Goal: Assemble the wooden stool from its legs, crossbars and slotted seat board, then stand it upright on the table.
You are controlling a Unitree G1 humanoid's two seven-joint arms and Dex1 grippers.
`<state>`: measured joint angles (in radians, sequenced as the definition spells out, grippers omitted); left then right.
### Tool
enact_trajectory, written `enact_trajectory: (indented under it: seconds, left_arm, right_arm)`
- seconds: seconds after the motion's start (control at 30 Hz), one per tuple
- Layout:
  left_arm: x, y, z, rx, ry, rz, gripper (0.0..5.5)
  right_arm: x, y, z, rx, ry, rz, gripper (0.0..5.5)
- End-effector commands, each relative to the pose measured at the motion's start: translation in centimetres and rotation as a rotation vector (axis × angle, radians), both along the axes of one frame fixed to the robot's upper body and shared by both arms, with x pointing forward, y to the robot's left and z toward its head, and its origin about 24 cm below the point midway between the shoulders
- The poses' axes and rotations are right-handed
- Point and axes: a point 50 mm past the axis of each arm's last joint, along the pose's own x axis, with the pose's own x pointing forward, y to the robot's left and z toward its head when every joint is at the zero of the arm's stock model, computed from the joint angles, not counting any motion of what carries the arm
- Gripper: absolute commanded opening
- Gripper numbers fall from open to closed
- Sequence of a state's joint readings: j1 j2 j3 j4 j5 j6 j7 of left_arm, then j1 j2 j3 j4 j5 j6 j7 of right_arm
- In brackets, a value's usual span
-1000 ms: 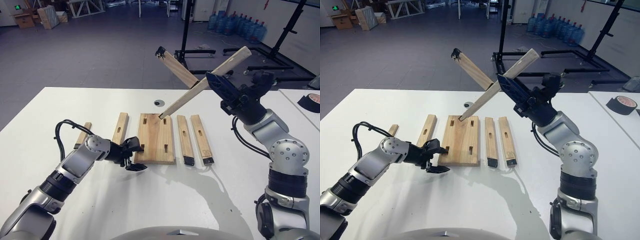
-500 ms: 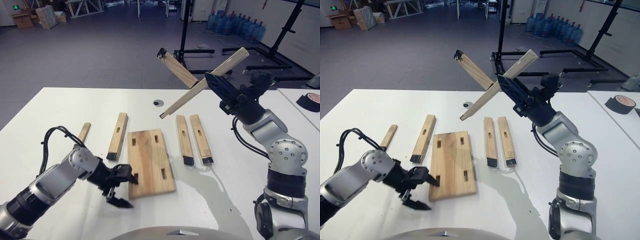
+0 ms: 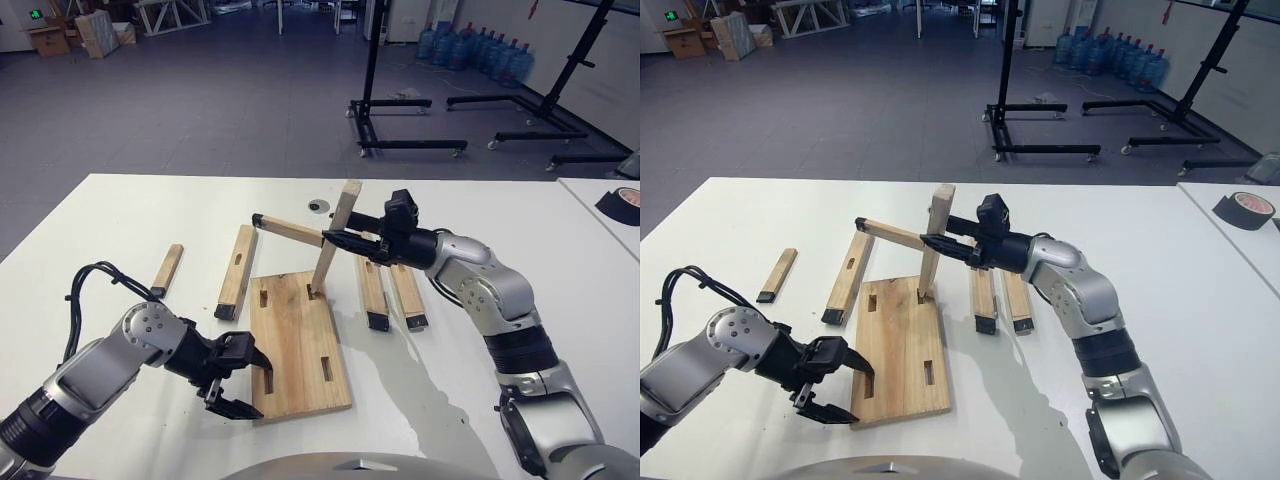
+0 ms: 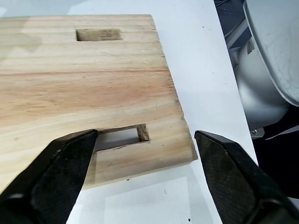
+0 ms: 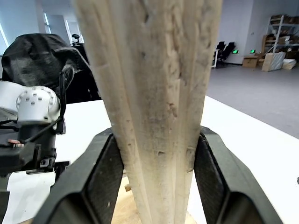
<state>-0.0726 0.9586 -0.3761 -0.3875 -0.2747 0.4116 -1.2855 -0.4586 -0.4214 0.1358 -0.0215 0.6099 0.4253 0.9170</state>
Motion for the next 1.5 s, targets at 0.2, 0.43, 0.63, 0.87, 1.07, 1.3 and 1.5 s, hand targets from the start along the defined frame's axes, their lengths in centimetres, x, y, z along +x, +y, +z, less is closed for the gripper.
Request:
enact_trajectory:
  seconds: [0.2,0.43,0.63,0.87,1.07,1.3,1.5]
  left_arm:
    - [-0.3,0.8,-0.5,0.014,-0.018,0.083,3.82]
    - [-0.3,0.9,-0.7,-0.010,-0.004,0.155,3.82]
    - [-0.8,1.0,-1.0,0.022,-0.014,0.142,3.82]
    - [-1.0,0.2,-0.6,-0.020,-0.008,0.155,3.82]
    - [-1.8,-0.5,-1.1,-0.010,0.014,0.148,3.82]
    - [-2.3,0.1,-2.1,0.101,-0.028,0.115,3.82]
    - [-2.5,0.4,-2.6,0.142,-0.046,0.117,3.82]
  right_arm:
    - [0.4,0.7,-1.0,-0.063,-0.018,0.102,2.04]
    - [-2.1,0.7,-2.4,-0.220,-0.066,0.290,2.04]
    - [-2.2,-0.3,-4.1,-0.343,-0.018,0.373,2.04]
    - [0.5,-0.7,-3.2,-0.406,-0.087,0.323,2.03]
    - [0.3,-0.4,-2.9,-0.422,-0.078,0.424,2.03]
    - [-0.2,-1.9,-1.7,-0.552,0.053,0.595,2.03]
    - [1.0,-3.1,-0.7,-0.545,0.245,0.491,2.04]
